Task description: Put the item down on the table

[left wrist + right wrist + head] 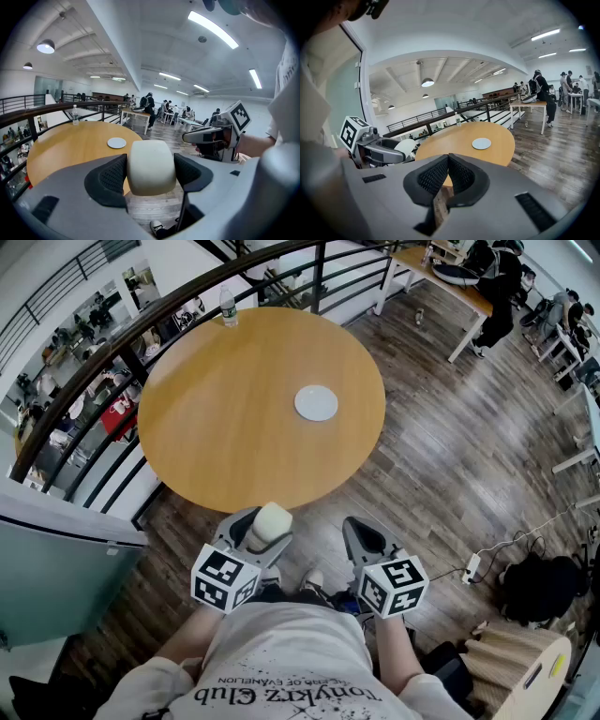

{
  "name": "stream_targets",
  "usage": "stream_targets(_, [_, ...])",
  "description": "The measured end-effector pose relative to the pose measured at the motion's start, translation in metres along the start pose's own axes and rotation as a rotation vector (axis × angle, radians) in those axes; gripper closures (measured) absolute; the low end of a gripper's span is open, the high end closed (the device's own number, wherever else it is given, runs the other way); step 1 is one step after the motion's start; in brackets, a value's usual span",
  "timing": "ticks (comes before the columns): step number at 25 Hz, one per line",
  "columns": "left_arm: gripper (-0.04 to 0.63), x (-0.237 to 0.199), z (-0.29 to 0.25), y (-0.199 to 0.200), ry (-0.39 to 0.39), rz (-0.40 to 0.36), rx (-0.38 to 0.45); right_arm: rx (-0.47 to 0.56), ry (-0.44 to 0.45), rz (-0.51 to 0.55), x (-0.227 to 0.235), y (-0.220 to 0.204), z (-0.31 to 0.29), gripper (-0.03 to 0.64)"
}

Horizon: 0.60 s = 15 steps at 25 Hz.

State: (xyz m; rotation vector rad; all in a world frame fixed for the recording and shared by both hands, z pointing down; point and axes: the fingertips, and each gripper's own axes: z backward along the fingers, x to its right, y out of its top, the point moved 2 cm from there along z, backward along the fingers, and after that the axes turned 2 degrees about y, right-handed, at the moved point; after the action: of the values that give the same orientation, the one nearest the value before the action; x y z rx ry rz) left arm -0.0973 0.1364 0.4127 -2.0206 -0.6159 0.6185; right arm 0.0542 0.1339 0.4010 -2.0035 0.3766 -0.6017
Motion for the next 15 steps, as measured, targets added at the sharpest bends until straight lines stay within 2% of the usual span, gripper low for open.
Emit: stream_targets(15, [0.273,0.0051,0.0029,0.0006,-0.005,0.006,-0.003,0.017,-0.013,-0.025,0.0024,0.0001,0.0055,0.592])
